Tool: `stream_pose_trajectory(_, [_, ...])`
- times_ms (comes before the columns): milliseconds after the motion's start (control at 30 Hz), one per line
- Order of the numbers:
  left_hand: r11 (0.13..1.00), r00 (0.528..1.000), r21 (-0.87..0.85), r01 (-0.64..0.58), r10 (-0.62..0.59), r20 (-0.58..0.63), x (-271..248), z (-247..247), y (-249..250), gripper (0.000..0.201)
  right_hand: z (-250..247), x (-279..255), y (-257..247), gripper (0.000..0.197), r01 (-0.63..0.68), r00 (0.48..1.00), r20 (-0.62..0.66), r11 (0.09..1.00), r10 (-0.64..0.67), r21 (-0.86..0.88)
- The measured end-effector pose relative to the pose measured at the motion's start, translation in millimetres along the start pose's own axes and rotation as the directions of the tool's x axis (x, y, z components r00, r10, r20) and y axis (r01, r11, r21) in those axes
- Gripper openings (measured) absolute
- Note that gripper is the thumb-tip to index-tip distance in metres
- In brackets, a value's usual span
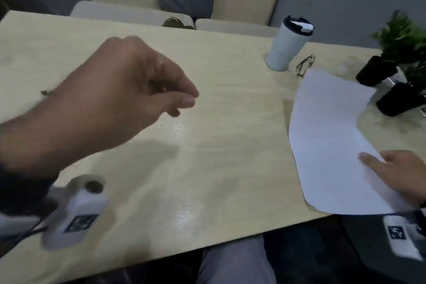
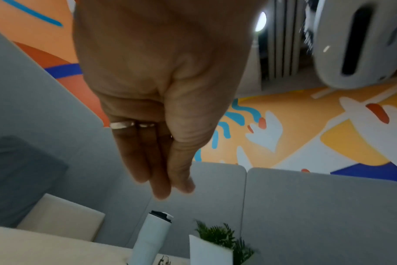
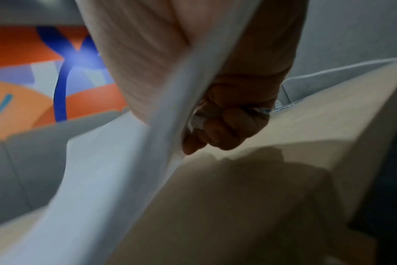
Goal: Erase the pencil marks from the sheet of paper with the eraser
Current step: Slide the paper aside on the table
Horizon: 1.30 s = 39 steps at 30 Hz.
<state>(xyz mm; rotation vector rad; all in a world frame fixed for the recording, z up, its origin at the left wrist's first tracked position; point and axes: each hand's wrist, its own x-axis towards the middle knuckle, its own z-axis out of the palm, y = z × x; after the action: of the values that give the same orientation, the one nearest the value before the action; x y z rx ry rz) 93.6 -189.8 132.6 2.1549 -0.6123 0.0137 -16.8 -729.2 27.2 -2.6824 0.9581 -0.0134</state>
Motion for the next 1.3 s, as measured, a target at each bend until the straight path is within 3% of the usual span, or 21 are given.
stream_pose_trajectory(100, [0.997,0.999,-0.064,0.035,-0.035,-0.008,-50.1,7.1,-9.8,0.023,8.3,-4.1,-7.3,0.070,-0.016,1.000,-0.024,0.999,0.015,-0.042])
stream_pose_trajectory(200, [0.998,0.999,-0.057,0.035,-0.035,0.007,-89.7,18.0,-10.7,0.025,4.4,-2.1,-13.7,0.048,-0.083,0.989,-0.124,0.996,0.080,-0.019])
stream_pose_trajectory(300, [1.000,0.998,0.030,0.007,-0.009,0.057,-107.1,25.2,-10.2,0.021,-18.1,-0.2,-28.7,0.026,0.066,0.958,-0.267,0.988,-0.101,-0.137])
stream_pose_trajectory(367, [0.996,0.995,0.092,0.009,-0.018,0.097,-107.1,28.4,-13.8,0.020,-28.1,-1.4,-49.2,0.020,0.221,0.941,-0.206,0.948,-0.269,-0.229])
stream_pose_trajectory(433, [0.991,0.990,0.136,0.000,-0.020,0.143,-106.5,34.5,-21.1,0.020,-23.3,-5.3,-69.0,0.026,0.449,0.879,-0.055,0.861,-0.473,-0.239])
stream_pose_trajectory(500, [0.984,0.981,0.178,-0.012,-0.022,0.191,-108.4,42.5,-29.3,0.025,-9.2,-14.6,-89.1,0.026,0.529,0.846,0.177,0.831,-0.502,-0.173])
stream_pose_trajectory(567, [0.971,0.974,0.236,-0.040,-0.015,0.227,-113.7,49.7,-35.9,0.028,8.4,-22.1,-101.3,0.038,0.506,0.833,0.315,0.857,-0.455,-0.099])
stream_pose_trajectory(667, [0.956,0.970,0.283,-0.074,0.004,0.241,-127.9,59.1,-47.8,0.030,23.8,-25.8,-102.5,0.040,0.524,0.840,0.252,0.839,-0.481,-0.147])
stream_pose_trajectory(800, [0.941,0.975,0.321,-0.107,0.037,0.217,-151.4,68.8,-71.6,0.036,35.8,-26.8,-104.0,0.028,0.569,0.822,0.208,0.772,-0.530,-0.282])
stream_pose_trajectory(967, [0.929,0.985,0.340,-0.147,0.106,0.137,-164.3,81.2,-85.2,0.039,40.5,-31.5,-135.6,0.025,0.507,0.862,0.190,0.807,-0.471,-0.302])
stream_pose_trajectory(1100, [0.951,0.993,0.288,-0.114,0.099,0.067,-170.5,93.3,-87.7,0.041,55.0,-69.3,-186.9,0.060,0.607,0.783,0.244,0.787,-0.572,-0.104])
stream_pose_trajectory(1167, [0.966,0.995,0.244,-0.091,0.078,0.064,-173.1,95.9,-89.1,0.040,68.3,-89.7,-215.7,0.087,0.497,0.816,0.369,0.865,-0.444,-0.059])
stream_pose_trajectory(1233, [0.976,0.995,0.206,-0.074,0.060,0.075,-175.2,95.4,-89.7,0.038,78.5,-100.9,-238.4,0.109,0.391,0.837,0.462,0.911,-0.293,-0.131])
stream_pose_trajectory(1300, [0.985,0.996,0.158,-0.063,0.053,0.067,-177.0,94.0,-88.9,0.035,85.6,-114.4,-261.3,0.113,0.409,0.811,0.525,0.893,-0.260,-0.189])
